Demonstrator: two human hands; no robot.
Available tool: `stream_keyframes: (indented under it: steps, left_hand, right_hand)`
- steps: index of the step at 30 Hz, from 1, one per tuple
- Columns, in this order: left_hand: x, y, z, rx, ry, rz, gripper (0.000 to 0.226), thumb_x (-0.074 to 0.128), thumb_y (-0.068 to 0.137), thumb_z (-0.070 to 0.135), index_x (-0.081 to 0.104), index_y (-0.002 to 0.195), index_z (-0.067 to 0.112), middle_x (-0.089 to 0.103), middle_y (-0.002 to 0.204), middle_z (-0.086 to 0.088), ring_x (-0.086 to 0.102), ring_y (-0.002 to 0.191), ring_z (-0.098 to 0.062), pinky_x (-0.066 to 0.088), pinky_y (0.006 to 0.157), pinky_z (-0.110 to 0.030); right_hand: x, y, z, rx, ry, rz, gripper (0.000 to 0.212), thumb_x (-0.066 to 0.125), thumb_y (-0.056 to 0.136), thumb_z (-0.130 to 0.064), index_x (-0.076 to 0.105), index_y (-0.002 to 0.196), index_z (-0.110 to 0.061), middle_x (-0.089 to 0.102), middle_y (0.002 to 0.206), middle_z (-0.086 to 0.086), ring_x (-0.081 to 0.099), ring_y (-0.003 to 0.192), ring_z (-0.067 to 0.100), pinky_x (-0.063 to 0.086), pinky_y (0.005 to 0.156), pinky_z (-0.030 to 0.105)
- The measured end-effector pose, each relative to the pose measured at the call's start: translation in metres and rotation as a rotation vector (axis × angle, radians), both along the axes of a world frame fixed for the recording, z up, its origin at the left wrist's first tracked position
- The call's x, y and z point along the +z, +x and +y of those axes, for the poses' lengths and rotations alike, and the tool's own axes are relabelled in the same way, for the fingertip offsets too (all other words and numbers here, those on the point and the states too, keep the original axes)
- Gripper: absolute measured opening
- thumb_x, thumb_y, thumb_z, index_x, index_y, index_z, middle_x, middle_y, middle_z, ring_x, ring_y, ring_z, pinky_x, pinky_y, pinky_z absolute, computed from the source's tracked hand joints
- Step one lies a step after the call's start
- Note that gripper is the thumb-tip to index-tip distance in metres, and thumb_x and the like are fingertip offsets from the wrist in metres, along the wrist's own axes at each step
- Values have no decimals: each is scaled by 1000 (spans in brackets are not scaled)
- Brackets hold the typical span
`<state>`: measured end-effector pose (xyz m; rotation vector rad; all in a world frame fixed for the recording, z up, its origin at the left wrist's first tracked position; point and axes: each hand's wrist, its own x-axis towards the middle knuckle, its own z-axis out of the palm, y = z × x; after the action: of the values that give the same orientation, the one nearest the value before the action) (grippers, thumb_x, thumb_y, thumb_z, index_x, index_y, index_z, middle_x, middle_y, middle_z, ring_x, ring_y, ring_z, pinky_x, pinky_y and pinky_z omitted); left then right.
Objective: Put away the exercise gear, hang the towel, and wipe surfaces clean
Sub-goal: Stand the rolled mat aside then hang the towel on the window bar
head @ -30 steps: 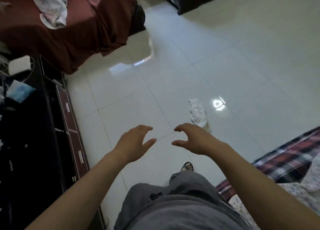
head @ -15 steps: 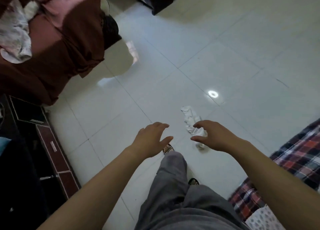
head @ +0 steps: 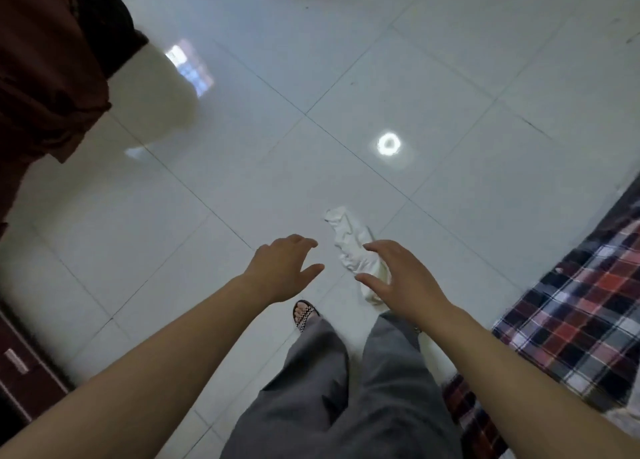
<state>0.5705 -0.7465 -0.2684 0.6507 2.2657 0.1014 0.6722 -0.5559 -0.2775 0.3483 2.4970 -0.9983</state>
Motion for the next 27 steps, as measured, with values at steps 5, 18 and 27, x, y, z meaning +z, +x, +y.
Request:
stream_keyframes:
  steps: [5,18,27]
  left_hand:
    - [-125,-14,30,165,-40,-139,52,42,94,48,37,139,22,38,145,-2,43,127,-22,39,103,-42]
    - [-471,37,85,497,23,-269,51,45,94,43,40,138,15,44,140,-8,44,126,-25,35,101,-34]
    - [-606,52,90,608,76,-181,46,46,95,37,42,136,16,42,141,-8,41,129,-23,32,104,-32]
  right_hand:
    - [-126,-9,29,37,12,-82,56,58,87,-44,41,135,-22,42,140,-7,40,126,12,33,97,23]
    - [-478,1,66,-1,42,-240,62,59,88,-39,33,142,-20,31,147,0,30,134,20,28,104,28]
    - [-626,11,64,-106,115,-211,77,66,83,-40,25,146,-25,9,155,4,18,139,27,29,105,33]
